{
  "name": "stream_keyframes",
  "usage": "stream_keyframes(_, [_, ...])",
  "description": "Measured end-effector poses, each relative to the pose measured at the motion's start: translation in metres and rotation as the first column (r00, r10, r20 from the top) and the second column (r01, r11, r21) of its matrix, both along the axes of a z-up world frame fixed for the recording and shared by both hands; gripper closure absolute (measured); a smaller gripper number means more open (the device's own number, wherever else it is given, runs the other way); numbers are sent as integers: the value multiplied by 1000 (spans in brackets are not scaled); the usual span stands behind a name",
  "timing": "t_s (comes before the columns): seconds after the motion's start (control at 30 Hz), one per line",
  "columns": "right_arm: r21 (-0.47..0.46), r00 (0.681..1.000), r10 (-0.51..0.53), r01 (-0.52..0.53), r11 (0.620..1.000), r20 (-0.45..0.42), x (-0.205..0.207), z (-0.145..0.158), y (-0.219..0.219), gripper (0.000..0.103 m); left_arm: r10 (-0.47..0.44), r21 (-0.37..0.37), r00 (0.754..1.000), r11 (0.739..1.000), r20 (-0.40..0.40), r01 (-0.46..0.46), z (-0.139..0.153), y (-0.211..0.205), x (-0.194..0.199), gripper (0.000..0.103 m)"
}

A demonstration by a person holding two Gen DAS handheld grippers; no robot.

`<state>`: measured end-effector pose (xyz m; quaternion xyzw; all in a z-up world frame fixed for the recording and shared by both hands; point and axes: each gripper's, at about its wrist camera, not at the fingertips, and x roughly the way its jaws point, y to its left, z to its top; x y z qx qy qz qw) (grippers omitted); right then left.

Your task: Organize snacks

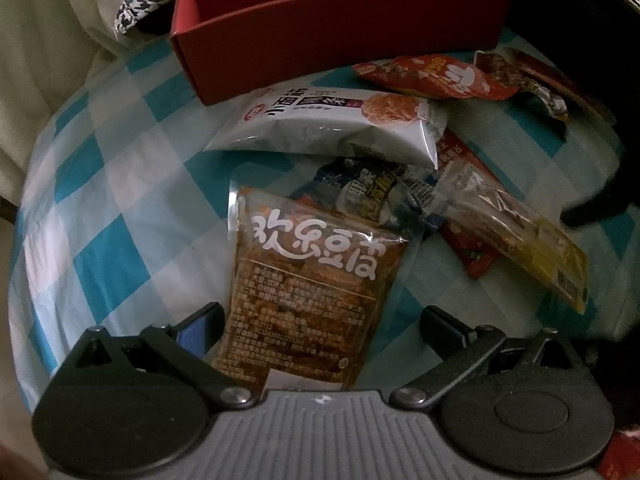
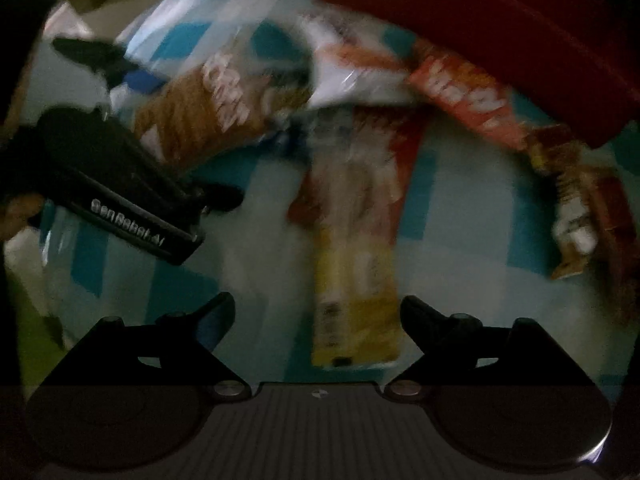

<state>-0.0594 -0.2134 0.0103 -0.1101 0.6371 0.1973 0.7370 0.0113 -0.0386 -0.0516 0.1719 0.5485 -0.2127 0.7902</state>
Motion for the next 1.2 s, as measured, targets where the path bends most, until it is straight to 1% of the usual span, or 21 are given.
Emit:
stream_keyframes(0.07, [-19, 998, -48, 49, 999, 47, 7, 4, -6, 9, 4, 1, 1000, 1000, 1, -4, 0, 0, -1, 3])
stream_keyframes(0.13, [-31, 994, -93, 95, 995, 62, 15, 2, -10, 10, 10, -2, 1000, 1000, 11, -10, 0, 0, -2, 5])
stream_keyframes(0.17, [-37, 993, -103, 105, 994, 59, 20, -3, -10, 6, 14, -1, 1000, 1000, 16, -14, 0, 0, -2, 6])
stream_keyframes(0.27, [-56, 994, -83, 87, 995, 69, 25, -7, -4, 5, 20, -7, 1000, 1000, 16, -20, 1, 2, -3, 6])
stream_keyframes(0.37, [-53, 992, -113, 116, 992, 63, 26, -11, -7, 0, 19, -2, 999, 1000, 25, -19, 0, 2, -3, 3])
stream_keyframes(0.43, [-60, 994, -91, 95, 994, 66, 28, -15, -2, 0, 27, -10, 999, 1000, 24, -26, 0, 4, -3, 3])
stream_keyframes(0.6, [-54, 993, -89, 94, 994, 76, 30, -22, -5, 0, 33, -18, 999, 999, 29, -32, 0, 5, -3, 3])
stream_keyframes(0.7, [-39, 988, -106, 111, 993, 110, 25, -21, -6, 0, 27, -18, 999, 999, 34, -27, -1, 5, -5, 3])
stream_keyframes(0.77, [-40, 988, -111, 116, 992, 110, 23, -22, -6, 0, 28, -21, 999, 999, 31, -27, 0, 6, -5, 3])
stream_keyframes(0.8, [-48, 989, -104, 109, 993, 110, 22, -22, -6, 3, 25, -19, 999, 1000, 27, -24, 0, 6, -5, 3])
stream_keyframes(0.83, [-69, 988, -91, 100, 993, 121, 19, -21, -5, 9, 21, -13, 1000, 1000, 20, -21, 0, 6, -3, 3])
stream_keyframes(0.87, [-79, 987, -87, 98, 992, 134, 16, -20, -5, 16, 23, -7, 1000, 1000, 13, -23, 0, 6, -3, 3])
stream_keyframes(0.9, [-83, 986, -94, 107, 991, 138, 13, -17, -6, 20, 27, -6, 1000, 1000, 10, -27, 1, 6, -1, 3])
stream_keyframes(0.97, [-78, 983, -102, 115, 990, 154, 9, -13, -10, 39, 42, -1, 999, 999, 13, -42, 1, 5, -1, 4])
stream_keyframes(1.0, [-75, 981, -111, 125, 989, 160, 8, -11, -13, 41, 44, 0, 999, 999, 13, -44, 2, 5, 0, 5])
stream_keyframes(1.03, [-68, 979, -123, 135, 988, 162, 8, -10, -16, 46, 51, -3, 999, 999, 12, -51, 3, 5, -1, 10])
stream_keyframes(1.07, [-63, 978, -133, 145, 987, 162, 8, -8, -19, 53, 57, -8, 998, 998, 15, -57, 5, 5, -1, 18])
stream_keyframes(1.1, [-60, 976, -140, 152, 987, 164, 8, -7, -22, 57, 65, -12, 998, 998, 21, -65, 7, 5, -3, 23])
stream_keyframes(1.13, [-53, 975, -151, 161, 985, 163, 8, -5, -24, 60, 74, -15, 997, 997, 29, -74, 10, 6, -4, 33])
stream_keyframes(1.17, [-34, 975, -162, 169, 985, 149, 9, -4, -26, 62, 79, -21, 996, 997, 32, -78, 12, 6, -5, 38])
stream_keyframes(1.2, [-14, 975, -171, 175, 985, 140, 9, -2, -28, 62, 83, -24, 996, 996, 34, -82, 13, 7, -5, 40])
